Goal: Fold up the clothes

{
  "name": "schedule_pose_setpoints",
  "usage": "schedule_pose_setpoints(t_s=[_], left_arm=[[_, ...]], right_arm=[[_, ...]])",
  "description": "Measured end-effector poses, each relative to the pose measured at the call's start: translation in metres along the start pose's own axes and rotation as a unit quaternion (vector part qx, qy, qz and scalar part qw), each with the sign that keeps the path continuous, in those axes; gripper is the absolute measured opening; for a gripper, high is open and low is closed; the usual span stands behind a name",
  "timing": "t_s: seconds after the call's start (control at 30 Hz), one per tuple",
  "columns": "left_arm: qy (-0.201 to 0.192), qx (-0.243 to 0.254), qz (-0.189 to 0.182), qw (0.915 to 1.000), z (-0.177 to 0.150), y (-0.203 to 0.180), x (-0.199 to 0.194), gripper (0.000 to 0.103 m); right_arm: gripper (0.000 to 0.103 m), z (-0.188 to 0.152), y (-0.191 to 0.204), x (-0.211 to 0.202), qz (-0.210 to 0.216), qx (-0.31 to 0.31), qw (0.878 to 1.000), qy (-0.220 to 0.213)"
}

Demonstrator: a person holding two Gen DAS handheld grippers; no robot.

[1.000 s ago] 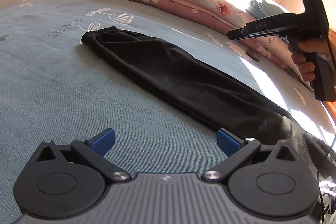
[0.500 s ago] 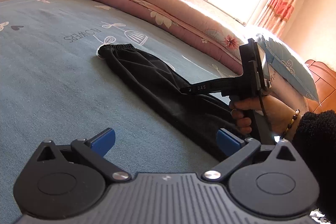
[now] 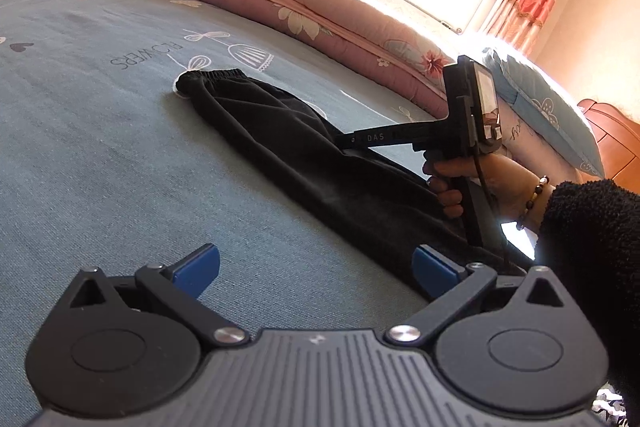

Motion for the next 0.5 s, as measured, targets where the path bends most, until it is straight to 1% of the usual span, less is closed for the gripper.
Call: schedule_pose_setpoints(t_s=[0.03, 0.07, 0.1, 0.13, 0.17, 0.23, 0.33, 0.4, 0.43, 0.47, 0.5], left_arm=[[0.0, -0.001, 0.001, 1.0, 0.0, 0.001, 0.0, 0.102], [0.001, -0.003, 0.001, 1.0, -0.001, 0.001, 0.001, 0.102], [0.003, -0.005, 0.001, 1.0, -0.001, 0.001, 0.001, 0.102], [0.005, -0.006, 0.001, 1.0, -0.001, 0.001, 0.002, 0.102], [0.005, -0.007, 0.002, 1.0, -0.001, 0.002, 0.002, 0.102], [0.005, -0.003, 0.005, 1.0, -0.002, 0.0, 0.002, 0.102], [0.004, 0.003, 0.005, 1.0, -0.003, -0.002, 0.001, 0.102], [0.006, 0.006, 0.003, 1.0, -0.003, -0.003, 0.001, 0.102], [0.007, 0.006, 0.002, 1.0, -0.003, -0.003, 0.001, 0.102], [0.008, 0.007, 0.003, 0.9999, -0.003, -0.003, 0.001, 0.102], [0.008, 0.008, 0.005, 0.9999, -0.002, -0.004, 0.001, 0.102]], right_arm=[[0.026, 0.0, 0.001, 0.001, 0.001, -0.004, 1.0, -0.004], [0.004, 0.0, 0.004, -0.001, 0.011, -0.012, 1.0, -0.004], [0.003, 0.0, 0.006, -0.001, 0.01, -0.022, 1.0, -0.003], [0.003, 0.001, 0.01, -0.001, -0.004, -0.038, 0.999, -0.002], [0.003, 0.003, 0.009, -0.001, -0.018, -0.037, 0.999, -0.007], [0.003, 0.007, 0.006, -0.001, -0.048, -0.03, 0.998, -0.017], [0.003, 0.008, -0.003, 0.007, -0.063, 0.007, 0.998, -0.014], [0.006, 0.009, -0.005, 0.005, -0.069, 0.024, 0.997, -0.015], [0.009, 0.009, -0.005, 0.0, -0.07, 0.028, 0.997, -0.018], [0.015, 0.009, -0.004, -0.005, -0.07, 0.032, 0.997, -0.021], [0.017, 0.009, -0.003, -0.011, -0.071, 0.035, 0.997, -0.024]])
Point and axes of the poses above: each gripper's, at about its wrist camera, not at the fingertips, and x roughly the way its jaws point, y to its left, z to its top, the point moved 4 cm from there along x, roughly the way its jaws point, and after that the axes turned 10 degrees about y, right-handed, at the moved point
